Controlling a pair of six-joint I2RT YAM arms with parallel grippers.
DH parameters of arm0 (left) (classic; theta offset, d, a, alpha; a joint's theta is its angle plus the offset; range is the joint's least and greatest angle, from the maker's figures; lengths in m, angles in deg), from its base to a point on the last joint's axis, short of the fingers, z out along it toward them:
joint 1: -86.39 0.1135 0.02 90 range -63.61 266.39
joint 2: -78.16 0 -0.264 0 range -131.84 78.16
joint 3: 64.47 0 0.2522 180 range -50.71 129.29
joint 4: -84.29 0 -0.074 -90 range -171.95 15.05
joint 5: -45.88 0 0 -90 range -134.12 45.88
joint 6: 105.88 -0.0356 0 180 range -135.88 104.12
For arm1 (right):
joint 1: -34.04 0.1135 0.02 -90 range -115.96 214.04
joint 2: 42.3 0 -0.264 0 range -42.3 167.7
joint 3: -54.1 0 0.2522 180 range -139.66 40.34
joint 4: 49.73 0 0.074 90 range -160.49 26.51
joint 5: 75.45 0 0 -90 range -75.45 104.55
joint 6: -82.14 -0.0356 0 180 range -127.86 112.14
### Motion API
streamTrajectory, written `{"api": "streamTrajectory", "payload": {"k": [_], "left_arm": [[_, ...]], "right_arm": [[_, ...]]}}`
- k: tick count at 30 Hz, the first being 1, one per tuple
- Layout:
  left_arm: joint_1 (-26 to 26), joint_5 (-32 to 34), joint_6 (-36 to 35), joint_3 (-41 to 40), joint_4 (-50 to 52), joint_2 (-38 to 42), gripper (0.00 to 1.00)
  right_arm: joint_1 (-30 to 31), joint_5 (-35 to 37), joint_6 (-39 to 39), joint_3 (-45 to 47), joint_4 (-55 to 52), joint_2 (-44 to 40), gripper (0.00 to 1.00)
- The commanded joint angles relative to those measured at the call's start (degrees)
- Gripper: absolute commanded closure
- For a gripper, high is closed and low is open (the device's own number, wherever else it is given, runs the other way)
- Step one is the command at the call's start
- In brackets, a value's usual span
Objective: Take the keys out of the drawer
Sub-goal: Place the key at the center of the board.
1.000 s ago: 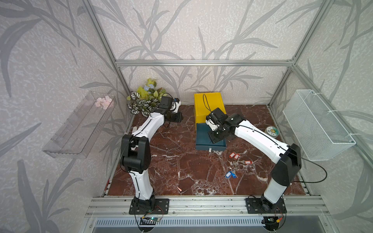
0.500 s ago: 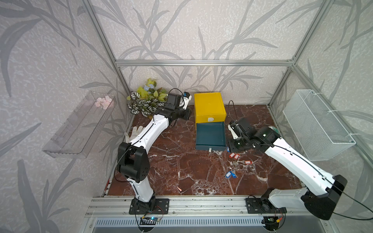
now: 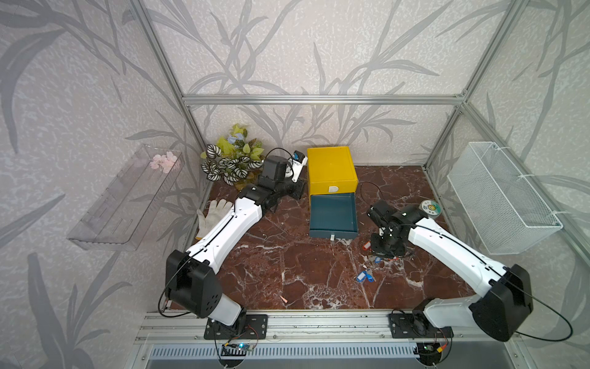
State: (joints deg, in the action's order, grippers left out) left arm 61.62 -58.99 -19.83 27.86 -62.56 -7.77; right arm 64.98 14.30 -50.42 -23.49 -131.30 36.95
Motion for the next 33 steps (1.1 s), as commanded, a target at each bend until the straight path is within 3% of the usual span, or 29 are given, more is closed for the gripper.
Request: {"api": "streamTrajectory", "payload": {"k": [1,9,11,13,15,18,22,25,28,33], "left_arm": [[-1.3,1.0,-0.5,-2.8,-1.2,2.3,0.75],[-3.6,-1.4,-0.5,-8.8,-2.9,5.6,0.76],[-4.4,-1.0,0.0,-10.9,-2.5,7.0,0.77],[-5.1,-0.4,0.4,-13.5,-2.3,9.0,0.77],[-5.6,-1.2,0.3,-15.7,-2.1,10.9,0.77],[-6.3,-2.0,0.2,-16.6,-0.1,12.4,0.78],[-7.5,-5.5,1.0,-18.4,0.1,13.8,0.81],[-9.1,-8.7,1.8,-20.6,-0.2,14.5,0.81],[-11.6,-7.8,2.4,-23.6,-2.2,14.8,0.81],[-16.7,-4.2,6.7,-28.9,-12.0,13.9,0.8]], "right_arm": [[-1.6,-1.5,1.6,1.5,2.1,2.7,1.0],[-2.0,-5.1,4.7,3.8,6.3,8.6,0.98],[-2.3,-4.9,5.1,3.8,5.3,9.3,0.87],[-2.9,-5.3,5.6,3.5,4.7,9.1,0.67],[-3.7,-5.4,6.5,1.9,3.6,8.3,0.54],[-6.2,-4.6,9.7,-4.6,0.5,7.4,0.53],[-11.8,-2.7,16.0,-19.3,0.3,9.5,0.62],[-15.3,-3.1,19.9,-32.7,2.0,16.0,0.63],[-16.2,-5.7,23.0,-46.5,3.1,24.9,0.61],[-16.1,-11.0,19.3,-51.3,15.0,32.3,0.57]]}}
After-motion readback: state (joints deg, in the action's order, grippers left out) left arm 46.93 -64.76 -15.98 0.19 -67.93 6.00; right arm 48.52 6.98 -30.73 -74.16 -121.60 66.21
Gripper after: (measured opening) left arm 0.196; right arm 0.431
